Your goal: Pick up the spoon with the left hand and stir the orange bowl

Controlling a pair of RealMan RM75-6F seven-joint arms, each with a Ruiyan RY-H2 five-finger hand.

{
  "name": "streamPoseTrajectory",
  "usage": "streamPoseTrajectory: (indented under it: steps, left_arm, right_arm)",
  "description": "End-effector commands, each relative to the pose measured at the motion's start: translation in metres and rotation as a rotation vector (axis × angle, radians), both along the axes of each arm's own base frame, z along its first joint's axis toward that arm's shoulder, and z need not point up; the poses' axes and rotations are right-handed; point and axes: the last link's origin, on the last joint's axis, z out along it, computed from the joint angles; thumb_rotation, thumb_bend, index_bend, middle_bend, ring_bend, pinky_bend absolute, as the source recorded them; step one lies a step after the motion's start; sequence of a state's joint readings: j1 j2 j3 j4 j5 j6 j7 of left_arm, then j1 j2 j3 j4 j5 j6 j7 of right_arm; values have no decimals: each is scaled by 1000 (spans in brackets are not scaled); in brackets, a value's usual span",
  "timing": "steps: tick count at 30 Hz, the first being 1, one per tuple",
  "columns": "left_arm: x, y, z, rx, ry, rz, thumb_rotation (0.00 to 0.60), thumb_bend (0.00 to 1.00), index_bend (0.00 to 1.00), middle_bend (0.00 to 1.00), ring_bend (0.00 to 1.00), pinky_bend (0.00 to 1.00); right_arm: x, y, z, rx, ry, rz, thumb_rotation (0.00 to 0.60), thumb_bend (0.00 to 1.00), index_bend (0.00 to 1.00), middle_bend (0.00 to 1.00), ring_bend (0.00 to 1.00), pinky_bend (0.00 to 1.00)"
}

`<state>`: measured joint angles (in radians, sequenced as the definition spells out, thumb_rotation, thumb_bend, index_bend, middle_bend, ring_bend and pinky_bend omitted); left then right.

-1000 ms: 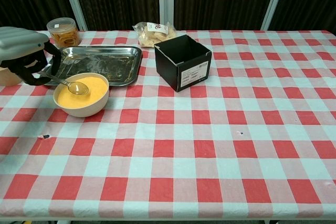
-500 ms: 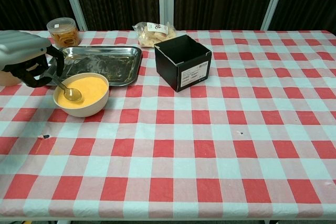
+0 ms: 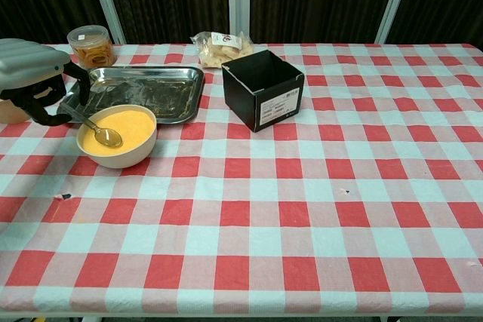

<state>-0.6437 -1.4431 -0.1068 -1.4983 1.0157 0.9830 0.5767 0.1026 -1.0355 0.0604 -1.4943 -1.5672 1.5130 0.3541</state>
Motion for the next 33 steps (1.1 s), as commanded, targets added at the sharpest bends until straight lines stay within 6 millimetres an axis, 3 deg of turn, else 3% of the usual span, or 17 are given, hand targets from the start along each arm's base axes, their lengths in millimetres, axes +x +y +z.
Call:
streamPoseTrajectory:
  steps: [1, 33]
  left_arm:
    - [-3, 3, -3, -6, 0, 5, 600, 323, 529, 923, 902, 982]
    - [-3, 8, -7, -70, -20, 42, 600, 337, 591, 927, 903, 983]
  right_arm:
    - [0, 0, 0, 0, -1, 0, 600, 198, 0, 72, 0, 0]
    - [-1, 4, 1, -8, 1, -16, 600, 198, 0, 72, 0, 0]
